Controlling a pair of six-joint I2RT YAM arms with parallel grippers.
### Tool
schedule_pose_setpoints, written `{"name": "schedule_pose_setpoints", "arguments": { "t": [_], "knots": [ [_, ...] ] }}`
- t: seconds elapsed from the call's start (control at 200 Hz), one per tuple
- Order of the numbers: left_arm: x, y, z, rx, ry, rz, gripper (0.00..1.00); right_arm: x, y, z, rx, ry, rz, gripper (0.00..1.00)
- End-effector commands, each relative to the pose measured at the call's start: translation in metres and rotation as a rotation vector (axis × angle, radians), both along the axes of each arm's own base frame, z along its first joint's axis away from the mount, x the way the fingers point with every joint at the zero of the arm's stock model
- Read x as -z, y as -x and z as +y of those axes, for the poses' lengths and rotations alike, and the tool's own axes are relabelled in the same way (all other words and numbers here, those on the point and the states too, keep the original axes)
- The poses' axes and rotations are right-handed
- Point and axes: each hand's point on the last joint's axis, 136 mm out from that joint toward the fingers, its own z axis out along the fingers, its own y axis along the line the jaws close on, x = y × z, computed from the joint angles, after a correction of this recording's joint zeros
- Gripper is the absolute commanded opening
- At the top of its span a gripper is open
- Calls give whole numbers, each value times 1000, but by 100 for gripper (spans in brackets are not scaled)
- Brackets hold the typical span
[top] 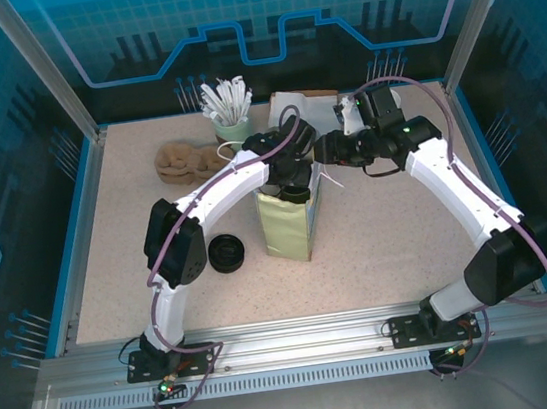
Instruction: Pack the takeout coffee
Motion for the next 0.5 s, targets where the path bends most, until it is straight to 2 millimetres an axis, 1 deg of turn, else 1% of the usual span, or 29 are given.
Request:
{"name": "schedule_pose_setpoints", "arguments": {
  "t": [0.0,0.105,0.23,0.28,0.405,0.495],
  "knots": [
    [56,26,1,15,-40,197,73,-2,-1,12,-24,-23,5,44],
    [47,24,-1,19,-31,184,76,-1,0,13,-33,-14,22,41],
    [36,20,-1,9,-26,167,81,2,1,14,-46,3,32,34],
    [31,19,-2,6,-22,160,85,3,2,15,-48,11,38,32],
    [17,14,0,-5,-22,135,93,3,2,13,-51,27,43,22],
    [8,11,0,-7,-19,118,95,1,2,10,-44,46,39,10]
  ]
}}
